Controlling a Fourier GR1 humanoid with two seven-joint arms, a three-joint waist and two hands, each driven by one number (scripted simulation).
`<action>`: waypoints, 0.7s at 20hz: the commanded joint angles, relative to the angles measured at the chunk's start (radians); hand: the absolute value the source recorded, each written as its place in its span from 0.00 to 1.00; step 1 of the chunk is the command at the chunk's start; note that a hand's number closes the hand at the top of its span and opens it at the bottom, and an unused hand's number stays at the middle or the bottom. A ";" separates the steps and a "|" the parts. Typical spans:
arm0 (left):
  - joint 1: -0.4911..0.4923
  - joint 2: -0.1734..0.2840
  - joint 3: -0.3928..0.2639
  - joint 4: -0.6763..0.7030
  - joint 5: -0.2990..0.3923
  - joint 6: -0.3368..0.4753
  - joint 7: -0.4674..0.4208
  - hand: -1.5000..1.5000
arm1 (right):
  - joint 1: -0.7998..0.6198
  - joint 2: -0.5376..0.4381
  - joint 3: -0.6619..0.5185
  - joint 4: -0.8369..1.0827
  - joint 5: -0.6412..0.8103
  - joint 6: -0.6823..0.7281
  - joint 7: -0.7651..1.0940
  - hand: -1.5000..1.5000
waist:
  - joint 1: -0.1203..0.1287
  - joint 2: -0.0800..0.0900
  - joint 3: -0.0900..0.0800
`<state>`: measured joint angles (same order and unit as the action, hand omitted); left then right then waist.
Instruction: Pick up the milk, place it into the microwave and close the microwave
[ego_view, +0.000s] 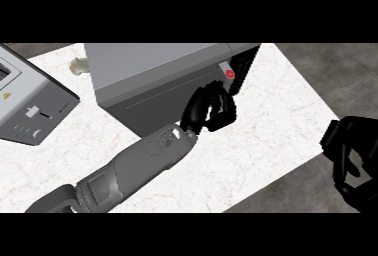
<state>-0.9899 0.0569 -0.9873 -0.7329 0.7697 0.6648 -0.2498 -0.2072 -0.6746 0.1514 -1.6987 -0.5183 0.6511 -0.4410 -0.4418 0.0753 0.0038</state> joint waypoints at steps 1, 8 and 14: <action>-0.125 -0.054 0.016 0.004 -0.006 -0.008 -0.014 1.00 | 0.005 -0.003 0.020 -0.029 -0.007 0.053 -0.027 1.00 | -0.036 -0.001 0.001; -0.120 -0.054 0.020 0.005 0.019 0.016 -0.031 1.00 | 0.011 0.001 0.032 -0.081 -0.026 0.040 -0.007 1.00 | -0.050 0.000 0.000; -0.007 -0.055 0.175 -0.029 0.223 0.031 0.066 1.00 | 0.062 -0.034 0.138 -0.116 -0.013 0.095 0.071 1.00 | 0.017 0.032 -0.016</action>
<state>-0.9836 0.0285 -0.9306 -0.7501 0.8688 0.7308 -0.2442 -0.1663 -0.7018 0.2435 -1.7975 -0.5324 0.6929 -0.3695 -0.4379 0.0834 -0.0024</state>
